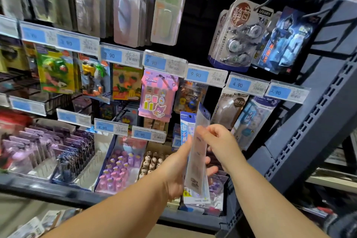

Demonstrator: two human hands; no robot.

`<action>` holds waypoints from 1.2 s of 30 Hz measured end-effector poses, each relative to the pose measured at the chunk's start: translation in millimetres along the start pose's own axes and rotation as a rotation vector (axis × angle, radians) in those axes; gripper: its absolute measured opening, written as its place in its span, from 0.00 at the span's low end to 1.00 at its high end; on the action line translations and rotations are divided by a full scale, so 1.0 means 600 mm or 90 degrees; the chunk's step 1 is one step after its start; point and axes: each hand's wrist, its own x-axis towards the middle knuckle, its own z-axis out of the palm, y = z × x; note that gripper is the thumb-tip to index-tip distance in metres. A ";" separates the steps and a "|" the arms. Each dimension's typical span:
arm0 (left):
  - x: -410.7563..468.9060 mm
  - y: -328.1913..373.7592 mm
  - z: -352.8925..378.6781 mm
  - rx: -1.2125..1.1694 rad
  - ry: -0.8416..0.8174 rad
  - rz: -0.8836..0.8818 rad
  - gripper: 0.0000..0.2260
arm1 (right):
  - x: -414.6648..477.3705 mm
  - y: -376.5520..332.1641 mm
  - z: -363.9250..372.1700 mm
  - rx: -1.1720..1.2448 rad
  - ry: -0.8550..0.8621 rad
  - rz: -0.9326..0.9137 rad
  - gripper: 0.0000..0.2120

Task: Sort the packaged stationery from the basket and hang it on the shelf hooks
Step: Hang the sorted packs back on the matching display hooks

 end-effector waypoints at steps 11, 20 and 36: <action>0.012 -0.009 -0.016 0.105 0.107 0.085 0.15 | 0.001 -0.009 -0.016 0.088 -0.017 0.027 0.22; 0.016 -0.008 -0.006 0.108 0.109 0.112 0.10 | -0.008 0.009 -0.052 0.207 -0.098 0.069 0.07; 0.039 -0.027 0.022 0.180 0.098 0.052 0.13 | -0.009 0.076 -0.148 0.348 0.254 0.068 0.11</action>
